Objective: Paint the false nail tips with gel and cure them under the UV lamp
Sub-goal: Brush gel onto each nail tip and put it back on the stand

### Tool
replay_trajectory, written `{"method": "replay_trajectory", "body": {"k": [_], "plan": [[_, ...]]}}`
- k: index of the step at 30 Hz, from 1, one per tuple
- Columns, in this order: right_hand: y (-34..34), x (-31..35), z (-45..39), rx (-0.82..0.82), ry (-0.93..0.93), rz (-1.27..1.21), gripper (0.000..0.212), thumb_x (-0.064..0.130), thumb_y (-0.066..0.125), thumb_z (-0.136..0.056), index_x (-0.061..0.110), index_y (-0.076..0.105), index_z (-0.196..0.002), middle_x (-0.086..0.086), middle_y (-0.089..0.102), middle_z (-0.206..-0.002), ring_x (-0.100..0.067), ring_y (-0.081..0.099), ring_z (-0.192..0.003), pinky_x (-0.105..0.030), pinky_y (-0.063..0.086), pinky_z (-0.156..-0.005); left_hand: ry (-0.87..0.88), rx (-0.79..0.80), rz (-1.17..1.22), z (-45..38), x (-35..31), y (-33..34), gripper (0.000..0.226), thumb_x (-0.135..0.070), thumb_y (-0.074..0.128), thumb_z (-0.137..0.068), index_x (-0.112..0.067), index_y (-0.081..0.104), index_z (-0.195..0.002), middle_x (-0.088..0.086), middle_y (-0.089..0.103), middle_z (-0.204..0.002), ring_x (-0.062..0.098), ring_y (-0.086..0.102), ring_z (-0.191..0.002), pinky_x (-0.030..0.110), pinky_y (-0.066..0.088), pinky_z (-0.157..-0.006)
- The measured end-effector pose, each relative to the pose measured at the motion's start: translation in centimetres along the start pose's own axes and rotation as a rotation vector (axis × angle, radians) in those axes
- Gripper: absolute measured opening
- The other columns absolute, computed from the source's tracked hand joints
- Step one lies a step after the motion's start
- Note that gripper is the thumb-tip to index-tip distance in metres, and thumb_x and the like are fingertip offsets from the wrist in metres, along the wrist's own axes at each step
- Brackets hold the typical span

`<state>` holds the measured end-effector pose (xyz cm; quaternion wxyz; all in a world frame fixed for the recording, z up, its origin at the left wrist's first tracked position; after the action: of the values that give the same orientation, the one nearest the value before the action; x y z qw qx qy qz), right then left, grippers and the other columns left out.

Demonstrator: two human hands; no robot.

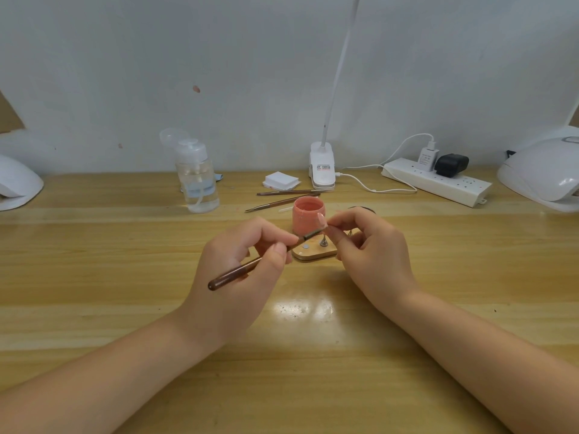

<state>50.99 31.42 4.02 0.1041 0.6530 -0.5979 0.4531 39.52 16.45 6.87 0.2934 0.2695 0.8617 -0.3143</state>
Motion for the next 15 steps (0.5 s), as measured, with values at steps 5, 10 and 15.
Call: {"method": "replay_trajectory", "body": {"k": [5, 10, 15], "plan": [[0.04, 0.06, -0.01, 0.002, 0.001, -0.006, 0.014, 0.024, 0.069, -0.088, 0.036, 0.063, -0.082, 0.017, 0.067, -0.079, -0.017, 0.062, -0.062, -0.042, 0.052, -0.064, -0.024, -0.059, 0.073, -0.05, 0.09, -0.39, 0.015, -0.026, 0.052, -0.087, -0.024, 0.067, -0.091, -0.009, 0.069, -0.081, 0.010, 0.064, -0.080, 0.014, 0.046, -0.071], [0.03, 0.15, -0.04, 0.005, -0.005, 0.004, 0.015, 0.021, 0.069, -0.088, 0.035, 0.064, -0.084, 0.015, 0.067, -0.077, -0.015, 0.062, -0.061, -0.041, 0.053, -0.063, -0.064, -0.025, 0.066, -0.17, 0.40, -0.13, 0.014, -0.028, 0.054, -0.084, -0.025, 0.068, -0.088, -0.010, 0.070, -0.079, 0.009, 0.064, -0.079, 0.012, 0.045, -0.069], [-0.03, 0.08, 0.03, 0.007, 0.000, -0.007, 0.008, 0.023, 0.069, -0.088, 0.030, 0.066, -0.086, 0.015, 0.067, -0.076, -0.015, 0.062, -0.061, -0.041, 0.053, -0.064, -0.069, -0.054, 0.125, -0.12, 0.46, -0.52, 0.019, -0.032, 0.050, -0.082, -0.025, 0.067, -0.086, -0.007, 0.069, -0.076, 0.010, 0.064, -0.076, 0.022, 0.050, -0.069]]}}
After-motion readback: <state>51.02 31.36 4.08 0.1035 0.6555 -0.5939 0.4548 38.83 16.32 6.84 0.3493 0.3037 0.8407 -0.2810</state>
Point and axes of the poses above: each hand's wrist, its own z-axis away from the middle knuckle, its own y-axis out of the palm, x = y × z, the point moved 5 cm from there along -z, towards the middle knuckle
